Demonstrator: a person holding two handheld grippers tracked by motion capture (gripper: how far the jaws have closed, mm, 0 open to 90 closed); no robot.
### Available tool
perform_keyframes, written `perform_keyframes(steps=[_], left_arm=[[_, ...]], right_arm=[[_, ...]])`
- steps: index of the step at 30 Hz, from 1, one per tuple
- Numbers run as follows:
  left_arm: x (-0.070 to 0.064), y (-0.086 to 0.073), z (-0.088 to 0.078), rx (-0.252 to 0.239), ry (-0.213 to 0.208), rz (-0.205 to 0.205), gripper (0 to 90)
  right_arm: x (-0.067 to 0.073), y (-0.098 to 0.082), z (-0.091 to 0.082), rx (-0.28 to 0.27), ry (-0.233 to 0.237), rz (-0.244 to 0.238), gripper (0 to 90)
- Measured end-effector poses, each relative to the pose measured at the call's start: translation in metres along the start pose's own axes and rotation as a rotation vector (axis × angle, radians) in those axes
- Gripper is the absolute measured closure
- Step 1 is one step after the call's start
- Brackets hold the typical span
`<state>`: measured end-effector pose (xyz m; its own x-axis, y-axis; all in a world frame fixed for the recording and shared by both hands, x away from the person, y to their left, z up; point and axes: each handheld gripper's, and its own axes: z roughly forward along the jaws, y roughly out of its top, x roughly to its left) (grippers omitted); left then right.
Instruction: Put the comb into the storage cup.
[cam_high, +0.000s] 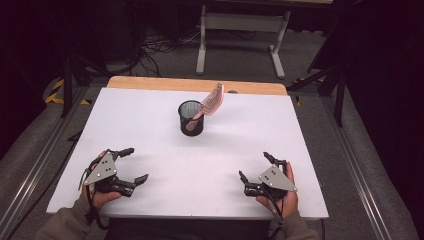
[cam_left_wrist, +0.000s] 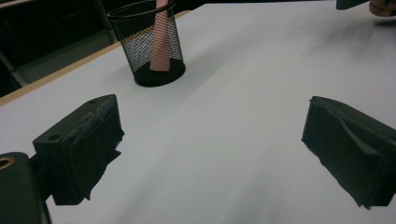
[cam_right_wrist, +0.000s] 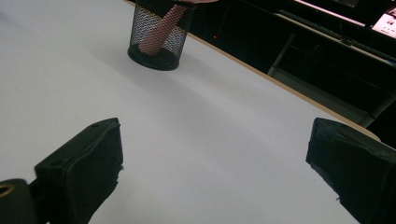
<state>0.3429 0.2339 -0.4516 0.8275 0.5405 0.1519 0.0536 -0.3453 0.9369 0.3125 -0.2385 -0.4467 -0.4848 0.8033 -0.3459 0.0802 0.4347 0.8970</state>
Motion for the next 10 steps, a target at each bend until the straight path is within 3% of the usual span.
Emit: perform_keyframes(steps=[10], left_arm=[[0.0009, 0.0002, 0.0025, 0.004, -0.002, -0.005, 5.8]], right_arm=[[-0.0006, 0.0001, -0.0023, -0.01, -0.002, 0.01, 4.1]])
